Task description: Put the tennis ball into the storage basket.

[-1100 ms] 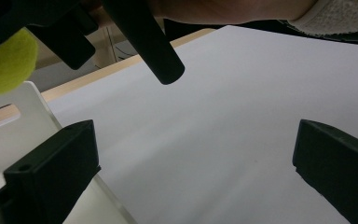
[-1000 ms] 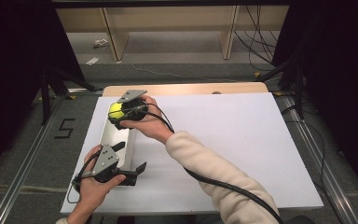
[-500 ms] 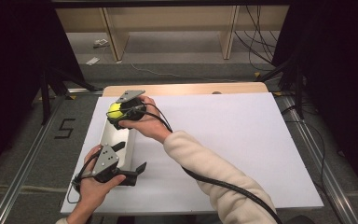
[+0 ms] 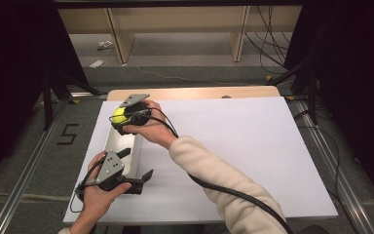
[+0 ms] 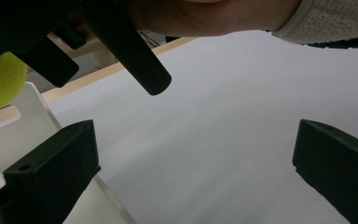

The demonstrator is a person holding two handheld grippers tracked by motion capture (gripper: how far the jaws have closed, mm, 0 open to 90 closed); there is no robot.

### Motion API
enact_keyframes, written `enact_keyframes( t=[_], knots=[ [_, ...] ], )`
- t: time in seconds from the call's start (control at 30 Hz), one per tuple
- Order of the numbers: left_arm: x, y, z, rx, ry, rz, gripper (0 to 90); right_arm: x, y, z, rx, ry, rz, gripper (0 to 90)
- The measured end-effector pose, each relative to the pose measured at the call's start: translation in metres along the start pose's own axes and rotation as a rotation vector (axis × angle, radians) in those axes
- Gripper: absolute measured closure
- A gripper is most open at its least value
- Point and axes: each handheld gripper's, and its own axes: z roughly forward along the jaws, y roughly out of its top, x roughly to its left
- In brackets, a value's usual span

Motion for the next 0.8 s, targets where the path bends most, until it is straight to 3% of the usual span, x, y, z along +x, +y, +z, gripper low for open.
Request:
enact_keyframes(
  t=[0.8],
  knots=[
    [0.0,0.0,0.0,0.001,-0.002,0.0,0.0,0.001,-0.007,0.011,0.036,0.01,0.004,26.3]
  ],
)
